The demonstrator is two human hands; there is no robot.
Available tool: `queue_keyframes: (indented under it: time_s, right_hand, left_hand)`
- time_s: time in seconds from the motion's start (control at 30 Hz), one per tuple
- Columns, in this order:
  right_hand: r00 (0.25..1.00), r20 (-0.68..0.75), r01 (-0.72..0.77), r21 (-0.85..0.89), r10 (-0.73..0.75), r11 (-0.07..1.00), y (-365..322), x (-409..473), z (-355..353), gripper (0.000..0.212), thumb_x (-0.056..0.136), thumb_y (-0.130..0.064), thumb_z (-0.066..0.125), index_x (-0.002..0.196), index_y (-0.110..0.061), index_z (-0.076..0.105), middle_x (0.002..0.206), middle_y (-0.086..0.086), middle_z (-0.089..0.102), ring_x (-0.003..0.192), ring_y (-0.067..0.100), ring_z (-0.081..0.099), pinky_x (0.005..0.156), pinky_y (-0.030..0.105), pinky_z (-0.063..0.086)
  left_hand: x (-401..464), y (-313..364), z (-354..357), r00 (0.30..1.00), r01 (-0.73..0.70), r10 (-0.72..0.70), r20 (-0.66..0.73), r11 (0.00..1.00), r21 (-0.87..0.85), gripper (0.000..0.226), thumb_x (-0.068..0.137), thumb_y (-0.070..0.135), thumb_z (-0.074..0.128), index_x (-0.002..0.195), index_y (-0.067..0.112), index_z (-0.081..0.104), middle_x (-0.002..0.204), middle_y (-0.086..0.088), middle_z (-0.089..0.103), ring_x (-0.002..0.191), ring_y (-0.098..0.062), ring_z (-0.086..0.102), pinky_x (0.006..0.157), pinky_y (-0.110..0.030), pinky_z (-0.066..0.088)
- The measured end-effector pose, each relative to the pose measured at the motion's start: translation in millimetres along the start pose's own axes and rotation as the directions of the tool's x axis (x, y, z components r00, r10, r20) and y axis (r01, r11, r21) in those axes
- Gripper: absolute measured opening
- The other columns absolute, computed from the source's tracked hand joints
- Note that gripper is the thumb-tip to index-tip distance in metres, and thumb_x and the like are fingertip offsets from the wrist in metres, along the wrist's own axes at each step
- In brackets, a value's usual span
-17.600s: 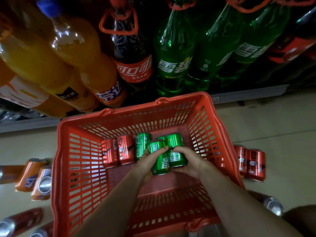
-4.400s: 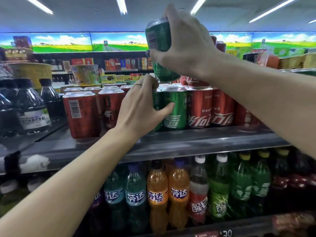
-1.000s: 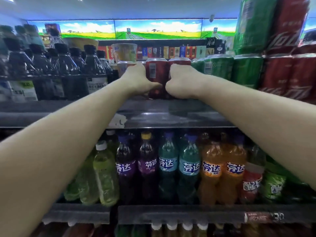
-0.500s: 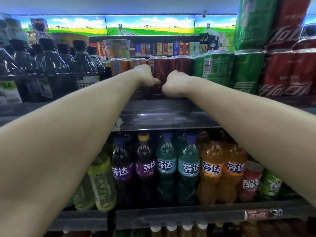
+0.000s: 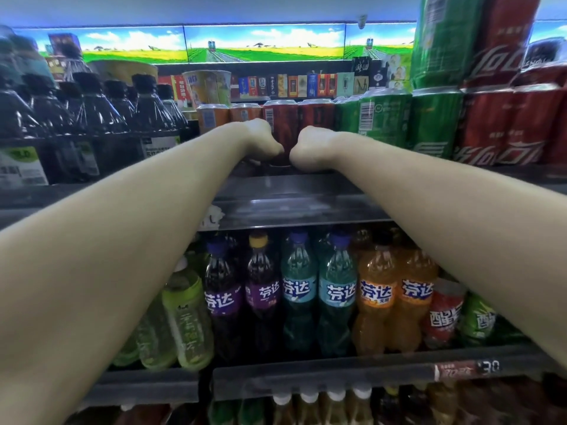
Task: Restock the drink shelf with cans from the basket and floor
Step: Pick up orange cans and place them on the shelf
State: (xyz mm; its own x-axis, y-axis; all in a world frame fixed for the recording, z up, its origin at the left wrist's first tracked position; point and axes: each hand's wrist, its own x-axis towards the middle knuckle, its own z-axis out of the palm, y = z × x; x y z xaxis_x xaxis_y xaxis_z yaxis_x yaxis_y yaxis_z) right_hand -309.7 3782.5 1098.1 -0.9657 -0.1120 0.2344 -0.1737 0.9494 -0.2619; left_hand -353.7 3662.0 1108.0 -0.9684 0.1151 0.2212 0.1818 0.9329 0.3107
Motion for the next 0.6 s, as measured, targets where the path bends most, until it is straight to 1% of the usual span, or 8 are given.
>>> queue_keyframes:
  time_s: [0.1,0.2,0.27,0.33,0.4,0.43,0.5,0.6]
  right_hand:
    - [0.991,-0.133,0.041,0.092,-0.029,0.995,-5.2,-12.7,-6.9,0.031,0.102,-0.015,0.047,0.130,-0.002,0.051,0.110,0.012,0.051,0.088,0.026,0.051,0.072,0.029,0.039]
    - [0.959,-0.274,0.127,0.216,-0.065,0.968,-8.3,-39.3,-12.3,0.031,0.098,-0.008,0.046,0.129,-0.004,0.051,0.109,0.009,0.055,0.094,0.026,0.053,0.069,0.032,0.039]
    - [0.926,-0.370,0.194,0.295,-0.075,0.935,-5.7,-65.0,-7.0,0.034,0.096,-0.005,0.046,0.129,-0.007,0.055,0.109,0.007,0.061,0.098,0.024,0.058,0.071,0.033,0.047]
    - [0.874,-0.478,0.278,0.347,-0.087,0.896,0.5,-94.4,8.1,0.031,0.096,-0.003,0.046,0.123,-0.010,0.059,0.108,0.005,0.065,0.100,0.021,0.061,0.082,0.033,0.052]
    - [0.826,-0.555,0.355,0.377,-0.098,0.855,9.7,-123.3,31.4,0.027,0.096,-0.002,0.048,0.119,-0.011,0.061,0.103,0.003,0.067,0.096,0.015,0.062,0.082,0.025,0.051]
    - [0.809,-0.580,0.386,0.395,-0.100,0.833,14.9,-137.2,45.7,0.026,0.096,-0.002,0.048,0.117,-0.011,0.062,0.101,0.002,0.067,0.093,0.013,0.062,0.080,0.021,0.051]
    - [0.800,-0.594,0.418,0.453,-0.083,0.787,27.3,-161.3,80.3,0.024,0.095,-0.001,0.050,0.114,-0.010,0.062,0.099,0.001,0.067,0.090,0.011,0.062,0.077,0.019,0.051]
    - [0.835,-0.544,0.398,0.496,-0.081,0.772,46.0,-193.9,140.4,0.022,0.095,-0.001,0.054,0.114,-0.010,0.062,0.100,0.000,0.065,0.090,0.010,0.061,0.077,0.014,0.048]
  left_hand:
    - [-22.1,0.7,-6.0,0.994,-0.078,0.083,-0.075,0.995,0.064,0.022,0.101,0.025,0.059,0.104,0.003,0.060,0.105,-0.015,0.064,0.092,-0.030,0.061,0.075,-0.038,0.048]
    - [-55.8,-4.4,-5.2,0.952,-0.184,0.180,-0.249,0.983,0.007,0.027,0.100,0.027,0.061,0.114,0.004,0.057,0.110,-0.012,0.065,0.101,-0.030,0.061,0.083,-0.040,0.049]
    - [-85.6,-10.6,7.0,0.865,-0.301,0.275,-0.421,0.954,0.004,0.025,0.100,0.022,0.059,0.118,0.006,0.059,0.111,-0.010,0.065,0.101,-0.027,0.061,0.088,-0.041,0.051]
    - [-120.7,-19.1,29.1,0.711,-0.432,0.364,-0.602,0.901,0.036,0.023,0.095,0.016,0.057,0.113,0.006,0.064,0.109,-0.009,0.067,0.098,-0.024,0.062,0.089,-0.039,0.051]
    - [-155.6,-28.9,61.5,0.594,-0.512,0.400,-0.698,0.857,0.056,0.018,0.092,0.012,0.058,0.106,0.004,0.066,0.105,-0.009,0.065,0.092,-0.020,0.059,0.081,-0.033,0.048]
    - [-171.8,-33.3,81.4,0.577,-0.535,0.406,-0.709,0.844,0.047,0.015,0.091,0.010,0.059,0.103,0.003,0.065,0.102,-0.010,0.063,0.089,-0.020,0.058,0.077,-0.032,0.046]
    - [-200.6,-41.2,126.2,0.632,-0.550,0.418,-0.652,0.835,0.002,0.011,0.090,0.008,0.060,0.098,0.002,0.064,0.097,-0.008,0.060,0.084,-0.020,0.057,0.072,-0.035,0.047]
    - [-233.7,-58.2,197.3,0.796,-0.481,0.386,-0.467,0.871,-0.099,0.008,0.091,0.011,0.062,0.098,0.008,0.062,0.096,-0.003,0.058,0.083,-0.019,0.056,0.072,-0.043,0.050]
